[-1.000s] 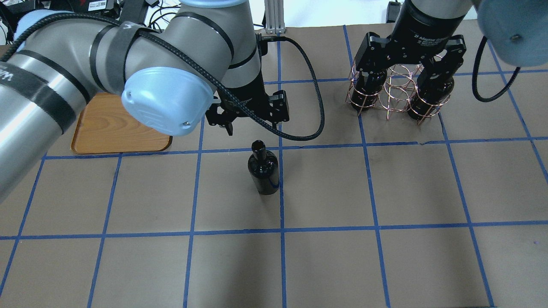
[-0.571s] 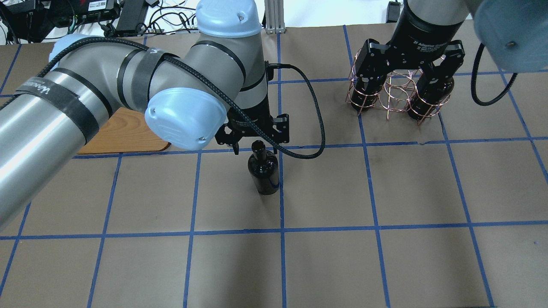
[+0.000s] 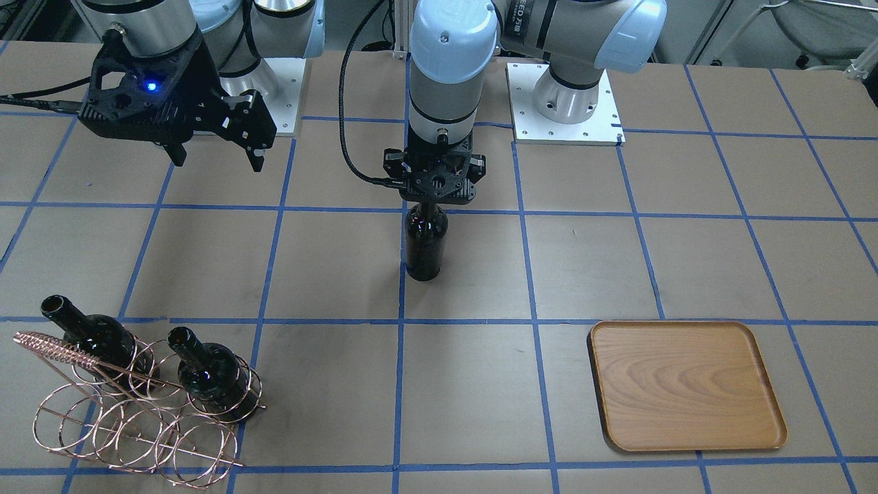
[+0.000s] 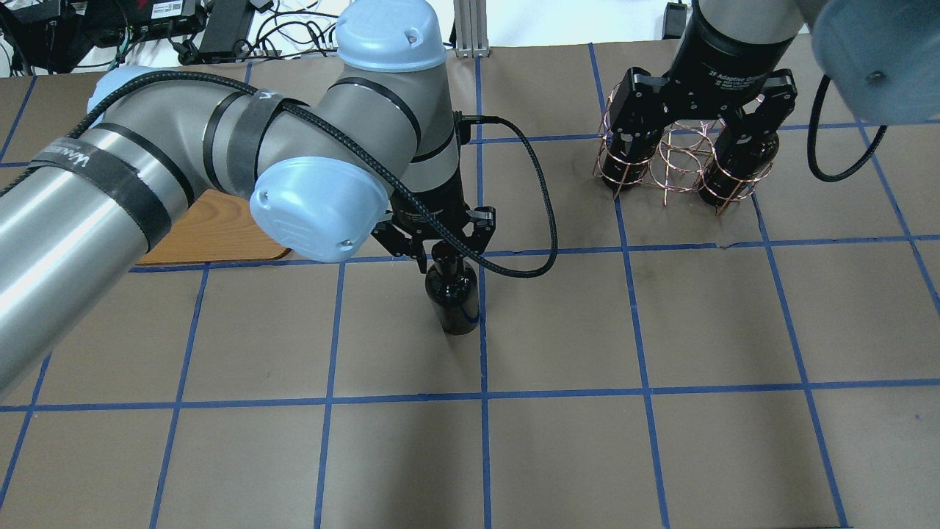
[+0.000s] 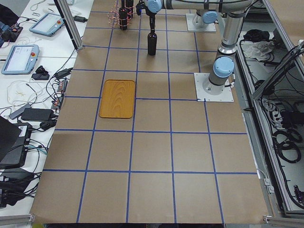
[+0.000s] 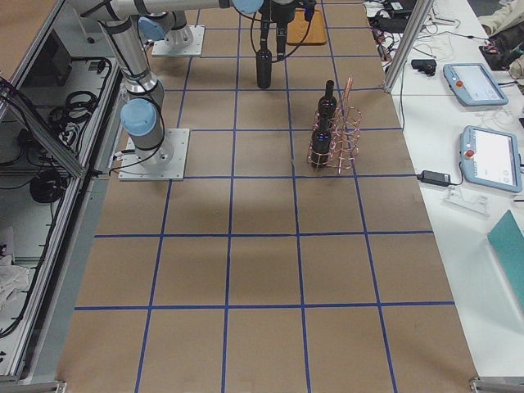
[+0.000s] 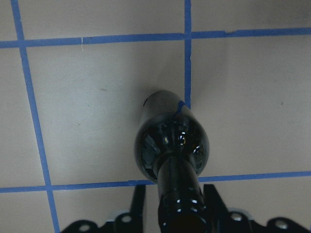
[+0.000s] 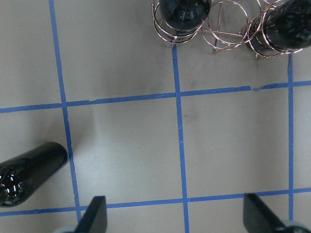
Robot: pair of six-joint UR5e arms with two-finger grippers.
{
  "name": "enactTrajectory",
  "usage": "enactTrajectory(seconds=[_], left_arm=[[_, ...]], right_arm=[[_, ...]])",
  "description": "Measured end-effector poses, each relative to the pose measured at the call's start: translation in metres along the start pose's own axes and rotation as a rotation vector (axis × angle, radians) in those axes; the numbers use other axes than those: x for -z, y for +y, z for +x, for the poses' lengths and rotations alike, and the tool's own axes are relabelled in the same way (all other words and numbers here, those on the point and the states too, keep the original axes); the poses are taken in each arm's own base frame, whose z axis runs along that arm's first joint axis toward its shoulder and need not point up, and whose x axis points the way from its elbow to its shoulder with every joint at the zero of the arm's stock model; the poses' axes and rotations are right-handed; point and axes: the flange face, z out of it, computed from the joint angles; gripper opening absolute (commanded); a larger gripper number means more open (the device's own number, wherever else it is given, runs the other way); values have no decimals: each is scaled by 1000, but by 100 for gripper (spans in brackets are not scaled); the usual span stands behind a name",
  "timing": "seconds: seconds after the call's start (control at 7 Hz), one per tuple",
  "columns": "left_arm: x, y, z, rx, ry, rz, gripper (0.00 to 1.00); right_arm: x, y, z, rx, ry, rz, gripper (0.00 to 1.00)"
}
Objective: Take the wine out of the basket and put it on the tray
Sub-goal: 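Lower the left gripper onto the standing bottle, grasp it and lift, then carry the bottle with the left gripper and lower it onto the wooden tray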
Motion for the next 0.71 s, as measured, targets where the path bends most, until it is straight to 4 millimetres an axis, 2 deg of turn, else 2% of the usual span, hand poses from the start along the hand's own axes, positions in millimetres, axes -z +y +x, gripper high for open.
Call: enactTrajectory(seconds=[0.14, 0.43, 0.57, 0.71], left_arm=[[2, -1, 0, 1, 5, 8, 0], [16, -4, -8, -8, 3, 40, 0], [33, -13, -25, -19, -9, 69, 0], [49, -27, -52, -19, -19, 95, 0]], right_arm=[[0, 0, 0, 0, 1, 1, 100], [0, 0, 0, 0, 1, 1, 100], [0, 0, 0, 0, 1, 1, 100], [0, 0, 0, 0, 1, 1, 100]])
